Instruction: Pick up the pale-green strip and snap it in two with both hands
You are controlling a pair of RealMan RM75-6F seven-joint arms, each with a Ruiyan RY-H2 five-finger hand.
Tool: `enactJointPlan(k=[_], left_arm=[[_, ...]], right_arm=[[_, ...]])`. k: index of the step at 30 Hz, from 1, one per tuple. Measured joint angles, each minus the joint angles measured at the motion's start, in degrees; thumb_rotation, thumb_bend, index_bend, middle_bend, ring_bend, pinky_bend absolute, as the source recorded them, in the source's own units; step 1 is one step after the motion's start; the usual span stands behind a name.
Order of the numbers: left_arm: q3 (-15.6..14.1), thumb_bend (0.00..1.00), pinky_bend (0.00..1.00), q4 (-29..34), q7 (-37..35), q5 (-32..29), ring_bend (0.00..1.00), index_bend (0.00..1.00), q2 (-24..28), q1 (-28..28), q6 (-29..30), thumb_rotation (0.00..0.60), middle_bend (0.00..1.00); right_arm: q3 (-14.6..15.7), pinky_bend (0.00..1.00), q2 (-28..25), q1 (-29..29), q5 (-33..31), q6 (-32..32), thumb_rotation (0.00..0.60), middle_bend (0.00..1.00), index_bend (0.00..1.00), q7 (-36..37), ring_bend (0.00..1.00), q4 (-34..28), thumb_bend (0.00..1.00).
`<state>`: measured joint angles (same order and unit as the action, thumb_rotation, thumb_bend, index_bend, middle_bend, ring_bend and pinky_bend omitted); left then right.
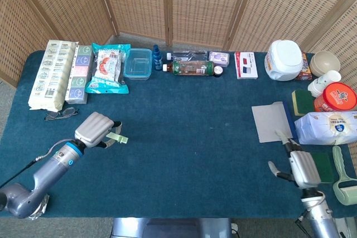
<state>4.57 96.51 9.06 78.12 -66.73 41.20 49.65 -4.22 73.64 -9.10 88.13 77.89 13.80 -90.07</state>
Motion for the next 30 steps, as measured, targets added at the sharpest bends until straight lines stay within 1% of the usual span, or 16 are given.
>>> enactJointPlan(k=[3,4,6,8,9,11,12,14,16,17,19,22,25,30], left_arm=[[0.4,0.42,1.00,-0.1,-3.8,1.9,1.00,0.70,1.2,1.4,-1.8,0.600,1.00],[0.5,0.42,1.00,-0.1,-4.9,2.6,1.00,0.70,1.5,2.0,-2.4,0.600,1.00],[0.8,0.42,1.00,-0.4,-7.5,4.3,1.00,0.70,2.2,3.5,-4.1,0.600,1.00],[0.9,0.42,1.00,-0.8,-9.5,6.1,1.00,0.70,2.7,4.9,-5.5,0.600,1.00],[1.0,0.42,1.00,-1.0,-10.2,6.8,1.00,0.70,2.9,5.4,-5.8,0.600,1.00],[1.2,0.42,1.00,-1.4,-11.6,8.0,1.00,0.70,3.0,6.4,-6.3,0.600,1.00],[1.2,0.42,1.00,-1.6,-12.2,8.3,1.00,0.70,3.1,6.8,-6.6,0.600,1.00],[1.3,0.42,1.00,-2.1,-13.8,9.2,1.00,0.70,3.1,7.9,-7.2,0.600,1.00],[1.4,0.42,1.00,-2.6,-15.3,10.2,1.00,0.70,3.2,8.9,-7.8,0.600,1.00],[1.5,0.42,1.00,-2.9,-16.3,10.8,1.00,0.70,3.3,9.6,-8.2,0.600,1.00],[1.5,0.42,1.00,-3.2,-18.0,11.8,1.00,0.70,3.4,10.6,-8.8,0.600,1.00],[1.4,0.42,1.00,-3.5,-20.6,13.4,1.00,0.70,3.8,12.3,-9.8,0.600,1.00],[1.4,0.42,1.00,-3.7,-22.7,14.7,1.00,0.70,4.1,14.3,-10.8,0.600,1.00],[1.5,0.42,1.00,-4.1,-24.4,15.3,1.00,0.70,4.3,16.8,-12.5,0.600,1.00]], right_arm=[[-0.3,0.38,0.5,-1.7,0.7,-1.5,0.600,0.21,0.01,2.7,0.28,-0.8,0.36],[-0.5,0.42,0.7,-2.4,0.9,-2.1,0.600,0.24,0.02,3.5,0.32,-1.0,0.36],[-1.0,0.49,1.2,-4.2,1.3,-3.4,0.600,0.32,0.02,5.6,0.41,-1.4,0.36],[-1.4,0.58,1.7,-5.3,1.4,-4.2,0.600,0.46,0.04,7.3,0.56,-1.6,0.36],[-1.6,0.61,1.9,-5.7,1.5,-4.5,0.600,0.51,0.04,8.5,0.61,-1.6,0.36],[-2.0,0.69,2.4,-6.4,1.5,-5.0,0.600,0.62,0.07,10.4,0.75,-1.6,0.36],[-2.2,0.72,2.8,-6.8,1.5,-5.2,0.600,0.65,0.08,11.9,0.79,-1.5,0.36],[-2.4,0.82,3.3,-7.5,1.4,-5.6,0.600,0.74,0.12,14.2,0.89,-1.3,0.36],[-2.7,0.90,4.1,-8.4,1.4,-6.1,0.600,0.81,0.16,16.9,0.96,-0.9,0.36],[-2.8,0.95,4.5,-8.8,1.3,-6.3,0.600,0.85,0.18,17.9,0.98,-0.6,0.36],[-3.1,0.99,5.7,-9.9,1.2,-6.7,0.600,0.91,0.22,19.9,1.00,0.1,0.37],[-3.3,1.00,6.8,-11.2,1.0,-7.7,0.600,0.98,0.26,21.8,1.00,0.6,0.37],[-3.3,1.00,7.8,-12.1,0.8,-8.9,0.600,1.00,0.31,23.7,1.00,1.0,0.37],[-2.9,1.00,10.1,-13.7,0.5,-10.6,0.600,1.00,0.43,26.8,1.00,1.8,0.37]])
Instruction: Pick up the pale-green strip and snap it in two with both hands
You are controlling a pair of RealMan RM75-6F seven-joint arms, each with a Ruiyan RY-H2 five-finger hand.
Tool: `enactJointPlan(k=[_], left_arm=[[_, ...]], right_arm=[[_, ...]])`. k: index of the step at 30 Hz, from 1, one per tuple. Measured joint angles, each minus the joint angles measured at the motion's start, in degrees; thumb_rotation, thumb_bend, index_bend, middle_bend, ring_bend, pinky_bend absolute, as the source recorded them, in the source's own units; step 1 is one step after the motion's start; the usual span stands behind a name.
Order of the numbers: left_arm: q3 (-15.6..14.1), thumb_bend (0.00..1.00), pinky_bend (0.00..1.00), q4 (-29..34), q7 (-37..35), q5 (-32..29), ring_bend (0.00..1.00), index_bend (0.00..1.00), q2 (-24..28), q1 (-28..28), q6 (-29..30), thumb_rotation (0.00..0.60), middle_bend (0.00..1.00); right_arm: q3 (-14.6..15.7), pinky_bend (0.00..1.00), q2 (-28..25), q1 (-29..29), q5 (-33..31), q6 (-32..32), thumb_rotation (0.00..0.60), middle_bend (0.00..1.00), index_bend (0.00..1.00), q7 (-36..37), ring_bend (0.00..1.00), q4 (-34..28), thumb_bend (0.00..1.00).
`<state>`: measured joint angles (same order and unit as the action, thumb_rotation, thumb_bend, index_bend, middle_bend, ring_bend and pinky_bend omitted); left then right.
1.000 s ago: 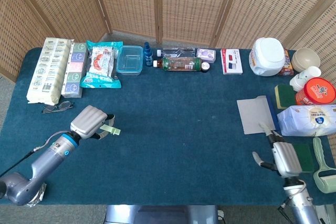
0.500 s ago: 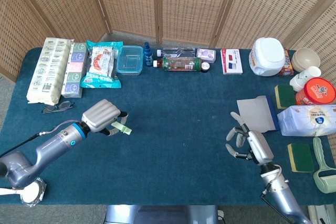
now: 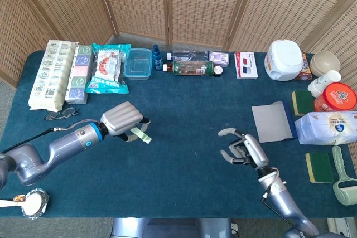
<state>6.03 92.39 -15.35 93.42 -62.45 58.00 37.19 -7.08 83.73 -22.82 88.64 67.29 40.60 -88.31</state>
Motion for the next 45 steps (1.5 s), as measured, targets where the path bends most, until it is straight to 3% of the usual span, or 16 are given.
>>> enactJointPlan(k=[6,22,38,45], left_arm=[[0.2,0.42,1.00,-0.1,-0.2,-0.8,1.00,0.70,-0.6,2.2,-1.8,0.600,1.00],[0.0,0.42,1.00,0.2,1.6,-3.3,1.00,0.70,-3.1,5.3,-4.0,0.600,1.00],[-0.5,0.42,1.00,-0.4,2.2,-4.6,1.00,0.70,-4.6,6.6,-4.3,0.600,1.00],[-0.7,0.42,1.00,-0.4,2.3,-4.9,1.00,0.70,-5.1,7.1,-4.3,0.600,1.00]], right_arm=[[-0.1,1.00,2.3,-1.7,-0.4,-0.9,0.600,1.00,0.46,0.9,1.00,0.4,0.37],[-3.2,1.00,6.0,-5.1,-3.9,-2.0,0.600,1.00,0.40,0.1,1.00,-0.9,0.38],[-3.0,1.00,5.8,-7.7,-5.1,-5.4,0.600,1.00,0.28,-0.9,1.00,-5.0,0.37],[-3.3,1.00,5.9,-8.5,-5.8,-5.9,0.600,1.00,0.28,-2.2,1.00,-6.3,0.37]])
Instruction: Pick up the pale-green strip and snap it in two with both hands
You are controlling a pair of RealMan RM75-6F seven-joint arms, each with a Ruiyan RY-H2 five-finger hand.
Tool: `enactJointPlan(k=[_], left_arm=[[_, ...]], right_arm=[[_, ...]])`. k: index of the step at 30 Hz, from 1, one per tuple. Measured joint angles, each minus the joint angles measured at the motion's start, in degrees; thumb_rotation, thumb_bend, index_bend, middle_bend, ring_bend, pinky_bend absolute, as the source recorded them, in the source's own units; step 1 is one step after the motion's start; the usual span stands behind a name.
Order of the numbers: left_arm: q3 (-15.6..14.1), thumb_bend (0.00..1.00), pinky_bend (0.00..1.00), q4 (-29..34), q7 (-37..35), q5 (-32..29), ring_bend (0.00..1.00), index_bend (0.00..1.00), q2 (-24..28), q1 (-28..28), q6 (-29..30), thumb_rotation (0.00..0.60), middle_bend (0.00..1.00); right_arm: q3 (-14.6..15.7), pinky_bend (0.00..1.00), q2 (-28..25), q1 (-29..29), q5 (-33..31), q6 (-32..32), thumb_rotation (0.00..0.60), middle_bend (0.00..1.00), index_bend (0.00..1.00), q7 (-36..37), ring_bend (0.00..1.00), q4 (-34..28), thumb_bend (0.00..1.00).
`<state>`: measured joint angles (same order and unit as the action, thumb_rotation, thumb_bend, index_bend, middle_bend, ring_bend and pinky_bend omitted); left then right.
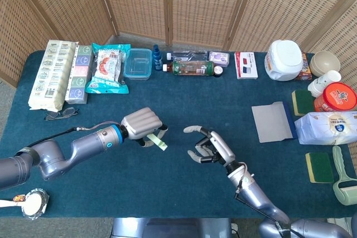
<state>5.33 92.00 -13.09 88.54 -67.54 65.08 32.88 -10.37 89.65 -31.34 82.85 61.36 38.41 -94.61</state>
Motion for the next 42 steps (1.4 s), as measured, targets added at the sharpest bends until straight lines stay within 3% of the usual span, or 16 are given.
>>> enactJointPlan(k=[42], left_arm=[[-0.4,0.42,1.00,0.0,-0.2,-1.8,1.00,0.70,-1.8,1.7,-0.8,0.600,1.00]], right_arm=[[-1.3,1.00,3.6,-3.9,-2.7,-2.3,0.600,1.00,0.39,-5.2,1.00,-1.9,0.38]])
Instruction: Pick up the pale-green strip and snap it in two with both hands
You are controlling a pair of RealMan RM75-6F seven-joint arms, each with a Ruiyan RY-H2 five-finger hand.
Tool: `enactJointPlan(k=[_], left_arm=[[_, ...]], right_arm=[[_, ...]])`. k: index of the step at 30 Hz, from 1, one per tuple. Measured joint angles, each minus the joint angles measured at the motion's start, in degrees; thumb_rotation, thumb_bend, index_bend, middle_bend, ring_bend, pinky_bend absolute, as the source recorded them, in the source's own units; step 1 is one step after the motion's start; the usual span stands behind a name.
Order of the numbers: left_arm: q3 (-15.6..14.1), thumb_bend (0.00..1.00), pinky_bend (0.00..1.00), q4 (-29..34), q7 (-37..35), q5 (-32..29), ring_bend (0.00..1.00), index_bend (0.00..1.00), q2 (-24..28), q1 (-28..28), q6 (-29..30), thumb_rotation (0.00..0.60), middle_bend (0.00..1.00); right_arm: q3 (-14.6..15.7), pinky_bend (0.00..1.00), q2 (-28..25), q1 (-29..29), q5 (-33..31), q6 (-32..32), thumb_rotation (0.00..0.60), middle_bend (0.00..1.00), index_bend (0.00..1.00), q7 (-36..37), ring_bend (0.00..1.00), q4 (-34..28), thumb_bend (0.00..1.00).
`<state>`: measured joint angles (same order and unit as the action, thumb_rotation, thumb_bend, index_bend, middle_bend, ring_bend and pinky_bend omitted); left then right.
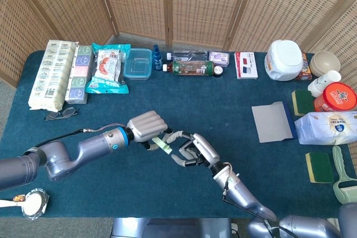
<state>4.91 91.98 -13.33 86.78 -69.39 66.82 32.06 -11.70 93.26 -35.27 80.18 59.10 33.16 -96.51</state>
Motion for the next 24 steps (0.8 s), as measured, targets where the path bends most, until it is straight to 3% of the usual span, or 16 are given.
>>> enactJointPlan(k=[12,24], left_arm=[[0.1,0.42,1.00,-0.6,0.1,-0.3,1.00,0.70,-0.9,0.6,-0.3,0.600,1.00],[0.3,0.42,1.00,-1.1,0.3,-0.9,1.00,0.70,-1.4,0.8,-0.2,0.600,1.00]], right_arm=[[-0.4,1.00,0.4,-0.7,-0.4,-0.4,0.600,1.00,0.36,-0.5,1.00,-0.2,0.38],[-0.2,1.00,0.6,-0.6,-0.9,-0.1,0.600,1.00,0.40,-1.2,1.00,-0.3,0.38]])
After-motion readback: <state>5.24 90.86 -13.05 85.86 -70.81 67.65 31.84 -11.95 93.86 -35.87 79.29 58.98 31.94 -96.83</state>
